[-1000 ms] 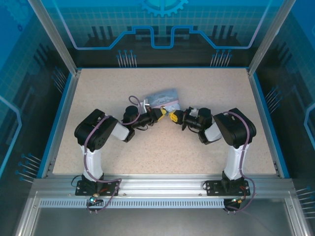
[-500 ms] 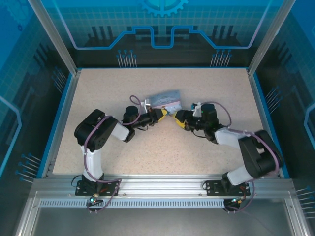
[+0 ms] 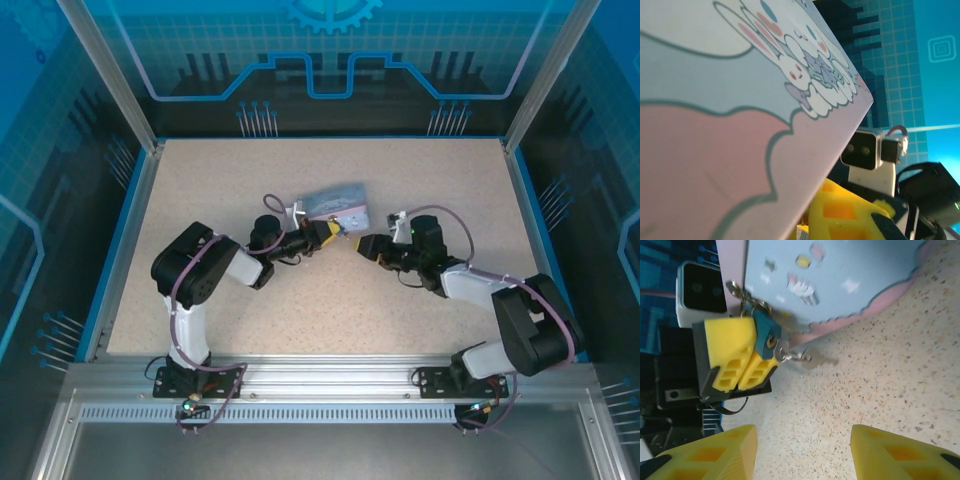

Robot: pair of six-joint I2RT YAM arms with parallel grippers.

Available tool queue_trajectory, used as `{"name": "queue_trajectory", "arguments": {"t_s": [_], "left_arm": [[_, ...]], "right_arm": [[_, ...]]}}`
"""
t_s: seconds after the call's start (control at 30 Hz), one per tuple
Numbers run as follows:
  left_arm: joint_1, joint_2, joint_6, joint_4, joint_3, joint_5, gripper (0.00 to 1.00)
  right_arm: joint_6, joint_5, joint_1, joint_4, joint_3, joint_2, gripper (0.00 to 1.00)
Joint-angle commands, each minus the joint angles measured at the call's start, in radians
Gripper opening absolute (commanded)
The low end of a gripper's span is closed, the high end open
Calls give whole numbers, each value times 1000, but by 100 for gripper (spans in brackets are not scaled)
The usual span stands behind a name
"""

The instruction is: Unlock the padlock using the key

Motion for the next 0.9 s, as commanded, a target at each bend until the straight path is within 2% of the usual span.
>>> {"name": "queue_trajectory", "arguments": {"t_s": [0.0, 0.1, 0.17, 0.27, 0.4, 0.5, 0.7, 0.87], "left_arm": [[7, -58, -40, 13, -21, 1, 0], [7, -73, -39, -30, -27, 0, 0], [7, -76, -39, -44, -28, 1, 0], [6, -82, -50, -52, -28, -4, 0], [7, -108, -45, -94, -25, -5, 0], [7, -133, -26, -141, -21, -10, 0], [8, -145, -35, -168, -10, -8, 0], [7, -148, -39, -182, -6, -6, 0]], "right_arm": [[-237, 252, 102, -73, 4, -113, 53], [-483, 448, 181, -139, 2, -190, 58], [-601, 488, 193, -208, 19, -204, 62], [-803, 497, 227, -224, 37, -219, 68], [-1179, 591, 332, -124, 12, -214, 70], [-1386, 610, 355, 10, -31, -176, 72], [-1558, 641, 356, 195, -29, -29, 72], [-1598, 665, 358, 306, 13, 90, 65]]}}
